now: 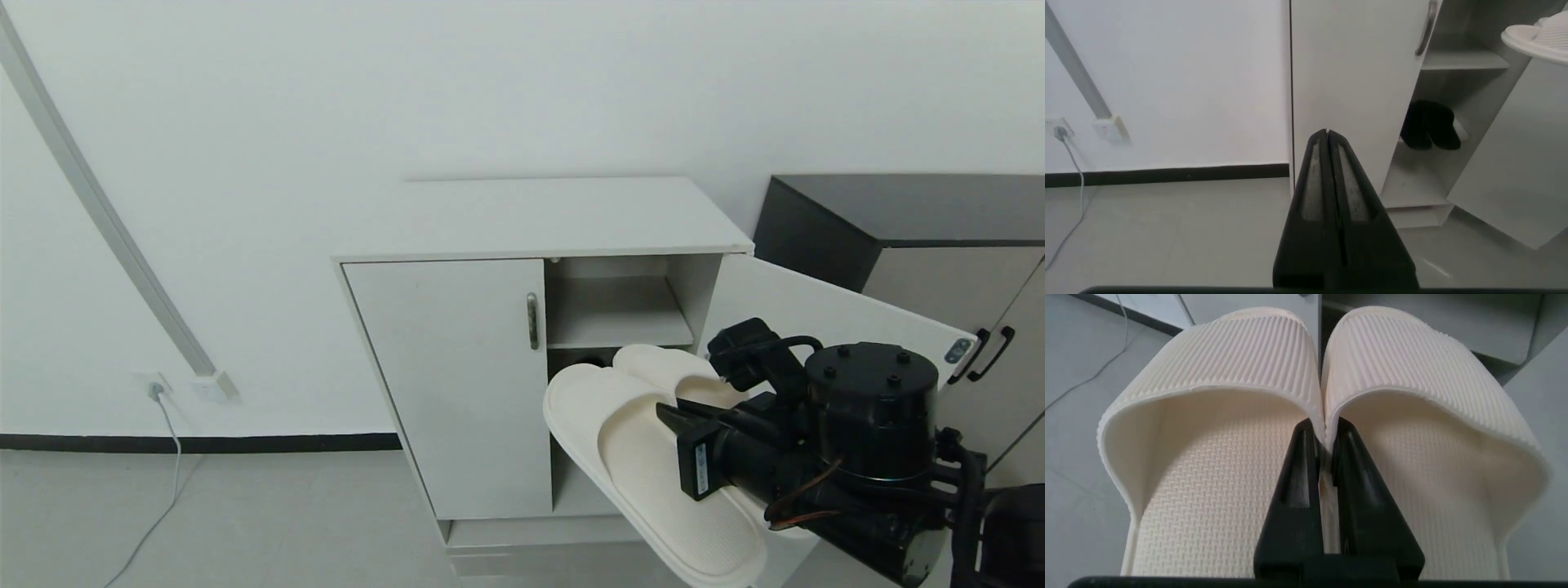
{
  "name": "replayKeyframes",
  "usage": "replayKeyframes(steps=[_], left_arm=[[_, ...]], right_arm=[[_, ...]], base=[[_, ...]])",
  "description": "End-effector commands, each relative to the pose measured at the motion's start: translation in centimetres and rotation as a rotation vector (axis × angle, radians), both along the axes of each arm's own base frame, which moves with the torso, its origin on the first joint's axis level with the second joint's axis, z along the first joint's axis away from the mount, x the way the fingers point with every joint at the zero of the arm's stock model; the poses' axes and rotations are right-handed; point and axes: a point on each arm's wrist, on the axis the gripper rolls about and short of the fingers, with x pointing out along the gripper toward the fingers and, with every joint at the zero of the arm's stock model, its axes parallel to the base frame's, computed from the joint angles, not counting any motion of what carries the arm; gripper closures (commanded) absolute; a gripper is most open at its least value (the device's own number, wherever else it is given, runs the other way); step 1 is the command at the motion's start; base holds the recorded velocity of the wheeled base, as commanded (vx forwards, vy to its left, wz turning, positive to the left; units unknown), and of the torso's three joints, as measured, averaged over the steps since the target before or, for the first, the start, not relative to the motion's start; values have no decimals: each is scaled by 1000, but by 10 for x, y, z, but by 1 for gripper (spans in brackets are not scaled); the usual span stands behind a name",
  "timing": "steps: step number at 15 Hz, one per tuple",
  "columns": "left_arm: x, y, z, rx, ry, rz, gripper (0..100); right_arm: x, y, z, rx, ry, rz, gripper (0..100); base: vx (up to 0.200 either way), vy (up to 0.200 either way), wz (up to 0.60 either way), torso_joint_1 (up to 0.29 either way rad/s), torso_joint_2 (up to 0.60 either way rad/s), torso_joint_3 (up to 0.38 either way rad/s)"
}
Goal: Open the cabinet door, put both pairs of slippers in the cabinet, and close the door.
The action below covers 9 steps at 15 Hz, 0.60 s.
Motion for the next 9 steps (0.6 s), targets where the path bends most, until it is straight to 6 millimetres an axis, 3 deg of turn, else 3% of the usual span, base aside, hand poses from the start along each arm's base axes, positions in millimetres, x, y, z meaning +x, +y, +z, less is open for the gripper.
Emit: replayKeyframes(steps=[1,9], left_arm=[[0,0,0,-1,-1,0,100],[0,0,0,-1,-1,0,100]], right_arm=[[0,0,-1,-2,1,0,100],[2,2,-5,-12,10,1,100]], base=[[0,0,0,-193,515,320],[0,0,0,-168,496,326]])
